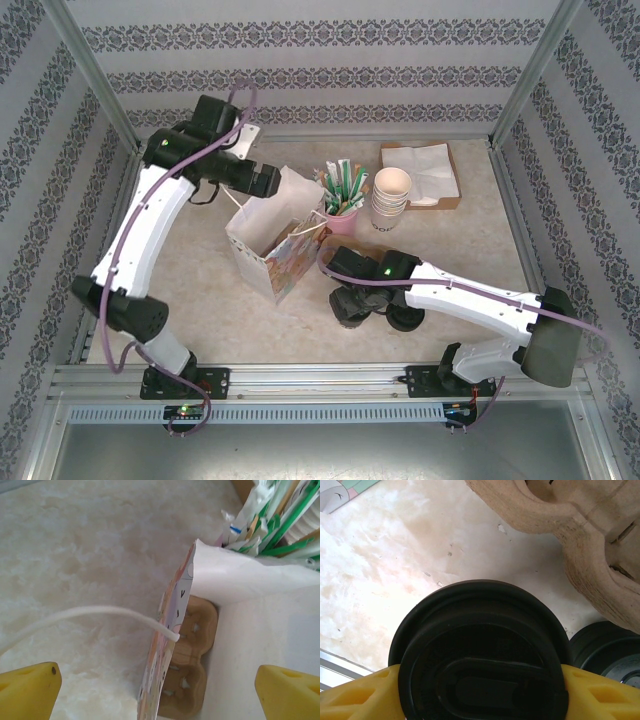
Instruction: Pack the takeout coffee
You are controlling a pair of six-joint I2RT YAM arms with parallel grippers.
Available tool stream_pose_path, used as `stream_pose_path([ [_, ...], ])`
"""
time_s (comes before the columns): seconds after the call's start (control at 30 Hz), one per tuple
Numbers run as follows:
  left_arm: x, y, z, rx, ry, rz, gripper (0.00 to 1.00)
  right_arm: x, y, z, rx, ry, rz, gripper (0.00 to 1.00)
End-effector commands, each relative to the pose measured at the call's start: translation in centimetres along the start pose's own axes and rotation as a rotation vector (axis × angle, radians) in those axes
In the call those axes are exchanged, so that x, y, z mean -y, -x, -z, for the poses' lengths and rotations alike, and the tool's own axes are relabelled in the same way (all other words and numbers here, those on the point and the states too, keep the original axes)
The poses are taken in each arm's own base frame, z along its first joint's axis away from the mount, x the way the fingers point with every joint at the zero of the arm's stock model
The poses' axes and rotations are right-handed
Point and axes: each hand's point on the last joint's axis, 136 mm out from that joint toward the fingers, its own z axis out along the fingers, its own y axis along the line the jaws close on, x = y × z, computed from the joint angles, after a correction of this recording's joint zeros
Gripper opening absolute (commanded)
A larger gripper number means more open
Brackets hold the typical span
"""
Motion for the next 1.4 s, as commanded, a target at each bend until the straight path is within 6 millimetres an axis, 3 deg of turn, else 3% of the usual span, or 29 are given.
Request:
stream_pose_path([
  [0.0,0.4,-2.4,0.2,-0.128,-0.045,-0.089,1.00,0.6,-0.6,0.2,-0.007,-0.006,-0.004,0.67],
  [0.13,0.7,-2.7,-1.1,-0.162,-0.075,-0.108,0.99,0.6,-0.5,0.3,0.001,0.000,-0.004,0.67],
  [0.23,0.4,-2.9,-2.2,-0.188,-0.067,-0.104,0.92,0.5,-0.3,0.4,0.009,0.001,0.002,0.66],
  [0.4,0.7,-3.1,-2.9,-0.206,-0.089,-0.074,0.72,0.5,-0.3,0.4,0.007,0.003,0.006,0.66],
  [0.5,0.5,-2.8,-2.9,-0.188,-0.074,-0.046,0.48,0.5,-0.3,0.5,0.013,0.007,0.002,0.65],
  [0.6,0.7,-2.8,-3.0,-0.173,-0.082,-0.015,0.43,0.6,-0.4,0.6,0.013,0.006,0.000,0.65],
  [0.73,0.7,-3.3,-2.8,-0.159,-0.076,0.048,0.22,0.7,-0.3,0.8,0.021,0.010,-0.003,0.65],
  [0.87,0.2,-4.0,-2.1,-0.125,-0.037,0.143,0.08,0.5,-0.2,1.0,0.024,0.015,0.001,0.65],
  [1.0,0.0,-4.2,-0.5,-0.024,-0.012,0.284,0.04,0.3,-0.1,1.1,0.026,0.026,0.005,0.65],
  [1.17,-2.4,-5.3,2.0,0.109,0.115,0.518,0.00,0.3,-0.1,1.1,0.031,0.031,0.013,0.65],
  [1.37,-2.4,-8.3,1.8,0.209,0.063,0.965,0.00,0.3,-0.3,1.1,0.029,0.042,0.029,0.65],
])
